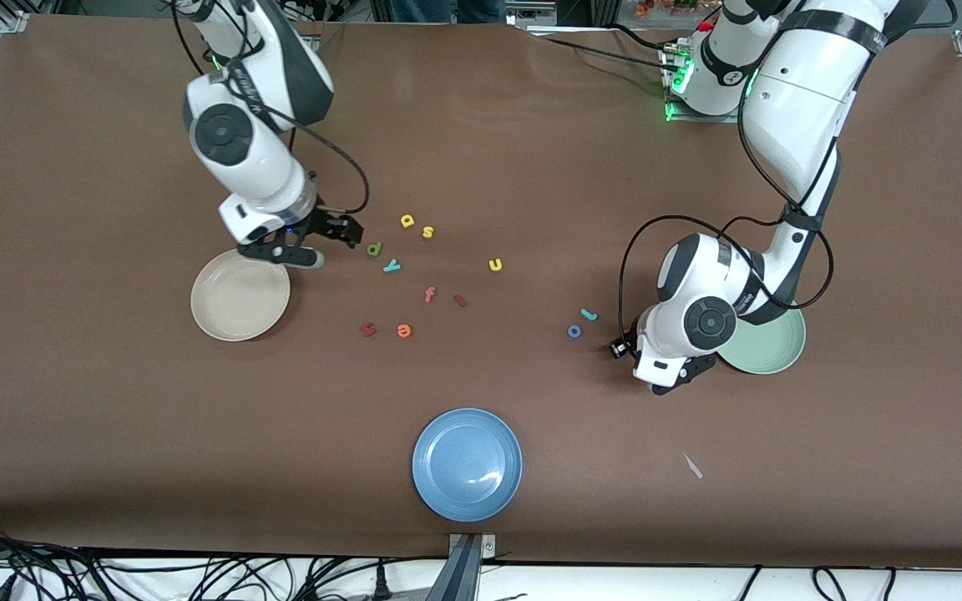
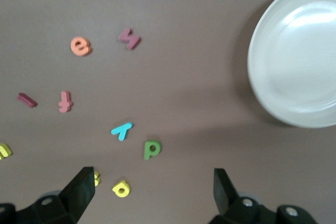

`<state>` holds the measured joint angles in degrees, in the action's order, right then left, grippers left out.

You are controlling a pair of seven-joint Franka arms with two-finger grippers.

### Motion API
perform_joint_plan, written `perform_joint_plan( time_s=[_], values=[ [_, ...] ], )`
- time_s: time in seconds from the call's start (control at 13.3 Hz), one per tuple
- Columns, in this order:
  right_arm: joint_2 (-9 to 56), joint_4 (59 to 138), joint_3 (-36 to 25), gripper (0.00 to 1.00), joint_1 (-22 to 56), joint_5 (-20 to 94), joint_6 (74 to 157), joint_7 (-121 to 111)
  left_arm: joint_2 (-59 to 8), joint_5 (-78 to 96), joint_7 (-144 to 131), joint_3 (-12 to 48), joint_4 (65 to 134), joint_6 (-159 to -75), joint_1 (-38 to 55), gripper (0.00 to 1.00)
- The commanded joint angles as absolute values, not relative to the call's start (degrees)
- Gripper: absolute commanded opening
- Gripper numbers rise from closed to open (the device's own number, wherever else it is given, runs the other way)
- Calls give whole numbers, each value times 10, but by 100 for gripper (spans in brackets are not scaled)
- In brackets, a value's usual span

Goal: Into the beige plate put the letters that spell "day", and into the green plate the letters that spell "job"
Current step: 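Grasp the pink letter with the left gripper while the right gripper reaches letters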

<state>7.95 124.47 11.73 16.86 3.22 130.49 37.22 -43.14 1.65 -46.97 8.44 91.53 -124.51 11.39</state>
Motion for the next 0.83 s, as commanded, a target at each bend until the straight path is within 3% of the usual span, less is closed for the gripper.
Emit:
perform_joint_plan(
  time_s=[0.0, 0.23, 0.75],
  values=[
    [83, 1284, 143, 100, 157, 36, 1354, 423, -439, 11, -465, 83, 918, -1258, 117, 66],
    [101, 1315, 152, 100, 157, 36, 1406, 468, -442, 11, -465, 83, 918, -1260, 116, 59],
    [174, 1353, 159, 100, 158, 30, 1536, 498, -441, 9, -459, 83, 918, -1257, 116, 5]
  ],
)
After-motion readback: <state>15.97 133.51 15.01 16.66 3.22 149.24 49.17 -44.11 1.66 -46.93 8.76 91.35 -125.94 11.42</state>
